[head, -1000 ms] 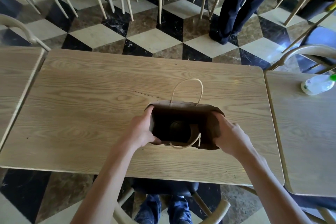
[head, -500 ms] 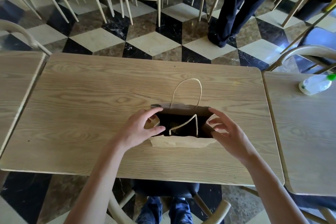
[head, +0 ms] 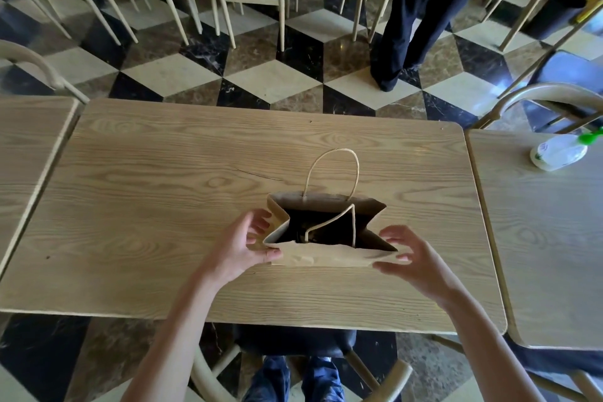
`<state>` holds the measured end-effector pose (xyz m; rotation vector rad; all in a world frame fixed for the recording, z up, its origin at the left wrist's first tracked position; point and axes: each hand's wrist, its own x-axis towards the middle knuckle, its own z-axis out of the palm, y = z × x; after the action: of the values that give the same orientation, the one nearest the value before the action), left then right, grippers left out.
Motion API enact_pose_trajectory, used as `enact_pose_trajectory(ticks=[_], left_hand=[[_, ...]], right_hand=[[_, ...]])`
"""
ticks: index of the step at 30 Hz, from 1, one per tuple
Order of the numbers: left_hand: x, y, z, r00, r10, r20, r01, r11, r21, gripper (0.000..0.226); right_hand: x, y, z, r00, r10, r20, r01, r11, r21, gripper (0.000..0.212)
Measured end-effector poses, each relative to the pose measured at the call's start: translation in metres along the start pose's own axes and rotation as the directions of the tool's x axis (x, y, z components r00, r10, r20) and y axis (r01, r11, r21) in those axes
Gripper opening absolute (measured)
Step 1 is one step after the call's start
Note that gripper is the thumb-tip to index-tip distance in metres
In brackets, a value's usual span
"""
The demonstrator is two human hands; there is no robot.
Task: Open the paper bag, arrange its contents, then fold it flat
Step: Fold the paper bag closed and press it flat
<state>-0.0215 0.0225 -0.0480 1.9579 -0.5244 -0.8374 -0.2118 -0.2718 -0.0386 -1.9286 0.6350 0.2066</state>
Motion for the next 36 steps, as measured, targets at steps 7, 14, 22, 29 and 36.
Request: enact_pose_trajectory(ticks=[7,14,22,29,36], left_hand=[[0.01,0.003,0.014,0.991,0.123,-0.048,-0.123,0.992,-0.002,0.038],[0.013,0.0,0.026,0.992,0.003,-0.123,-0.021,0.989,-0.144,0.017],[0.017,-0.004,0.041,0.94,0.027,-0.341,-0.104,0.972,-0.209,0.042],[0.019,-0.002,0.049,0.895,0.28,-0.348,-0.107,0.891,0.442,0.031],[0.027,0.004,0.051,0.948,0.318,-0.028,-0.169,0.573,0.802,0.065]], right_hand=[[0.01,-0.006,0.02,0.998,-0.036,-0.048,0.032,0.996,-0.077,0.02],[0.016,-0.005,0.023,0.996,-0.034,-0.078,0.029,0.997,-0.07,0.019],[0.024,0.002,0.036,0.952,0.016,-0.307,0.013,0.996,0.094,0.05],[0.022,0.005,0.049,0.928,-0.256,-0.271,0.121,0.894,-0.431,0.054],[0.029,-0.005,0.056,0.942,-0.333,-0.05,0.183,0.63,-0.755,0.062]])
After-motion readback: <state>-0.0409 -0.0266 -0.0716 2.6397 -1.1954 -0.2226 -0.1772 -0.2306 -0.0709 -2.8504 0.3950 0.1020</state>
